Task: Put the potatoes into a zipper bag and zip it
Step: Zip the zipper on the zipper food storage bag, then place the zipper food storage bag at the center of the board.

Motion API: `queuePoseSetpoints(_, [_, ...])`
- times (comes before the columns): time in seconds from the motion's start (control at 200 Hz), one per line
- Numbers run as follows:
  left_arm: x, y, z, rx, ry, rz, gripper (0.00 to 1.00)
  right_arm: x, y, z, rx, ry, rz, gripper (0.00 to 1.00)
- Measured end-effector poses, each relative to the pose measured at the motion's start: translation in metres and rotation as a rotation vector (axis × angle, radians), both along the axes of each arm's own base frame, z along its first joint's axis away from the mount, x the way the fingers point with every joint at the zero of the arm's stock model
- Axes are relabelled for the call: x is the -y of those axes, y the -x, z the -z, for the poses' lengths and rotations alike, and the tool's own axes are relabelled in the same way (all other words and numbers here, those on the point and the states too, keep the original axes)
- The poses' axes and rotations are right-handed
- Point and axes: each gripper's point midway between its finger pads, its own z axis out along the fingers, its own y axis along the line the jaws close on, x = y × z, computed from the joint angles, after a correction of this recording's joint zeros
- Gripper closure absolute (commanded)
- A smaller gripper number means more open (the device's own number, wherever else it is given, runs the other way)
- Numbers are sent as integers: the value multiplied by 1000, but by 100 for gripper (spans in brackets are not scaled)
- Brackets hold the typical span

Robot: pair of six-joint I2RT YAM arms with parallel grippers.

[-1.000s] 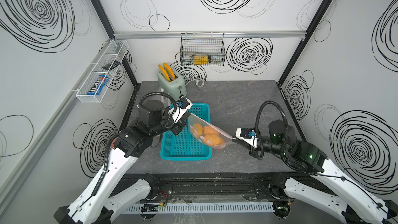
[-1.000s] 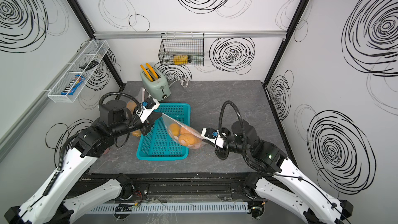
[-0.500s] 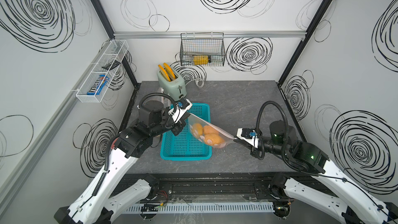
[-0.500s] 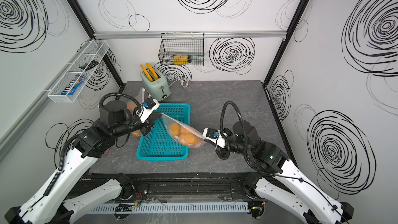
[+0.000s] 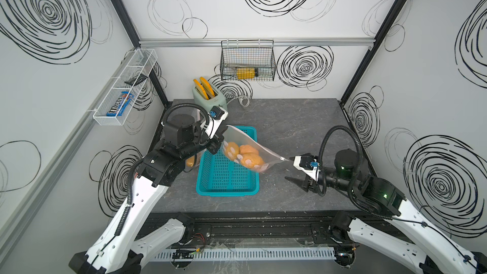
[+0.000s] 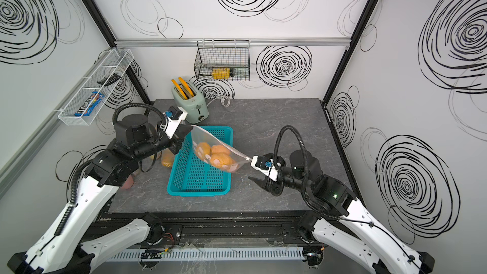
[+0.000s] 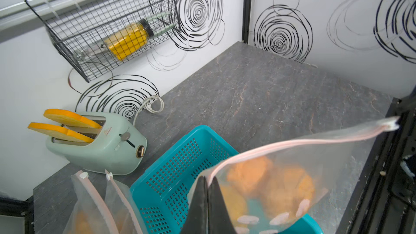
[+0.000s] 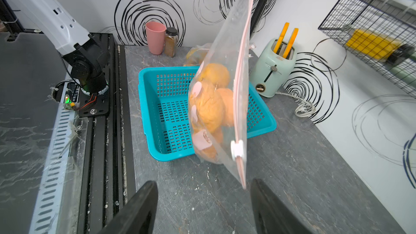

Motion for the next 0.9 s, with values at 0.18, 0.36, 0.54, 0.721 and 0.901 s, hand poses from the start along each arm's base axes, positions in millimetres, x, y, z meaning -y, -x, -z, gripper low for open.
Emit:
queuePoseSetpoints(0.18, [-29, -35, -38, 47, 97, -157, 100, 1, -1, -2, 18, -37, 10, 29])
queuePoseSetpoints(0.36, [-97, -83, -64, 91, 192, -419, 100, -4, -2, 12, -9, -45, 1, 29])
queuePoseSetpoints(0.54, [-153, -115, -77, 184, 215, -616, 100, -9, 1, 26, -51, -36, -28, 29])
queuePoseSetpoints(0.721, [-209, -140, -77, 240, 193, -829, 100, -15, 3, 36, -80, -40, -53, 29])
queuePoseSetpoints(0.901, [-253, -144, -60, 278, 170, -993, 100, -20, 6, 45, -109, -45, -80, 30])
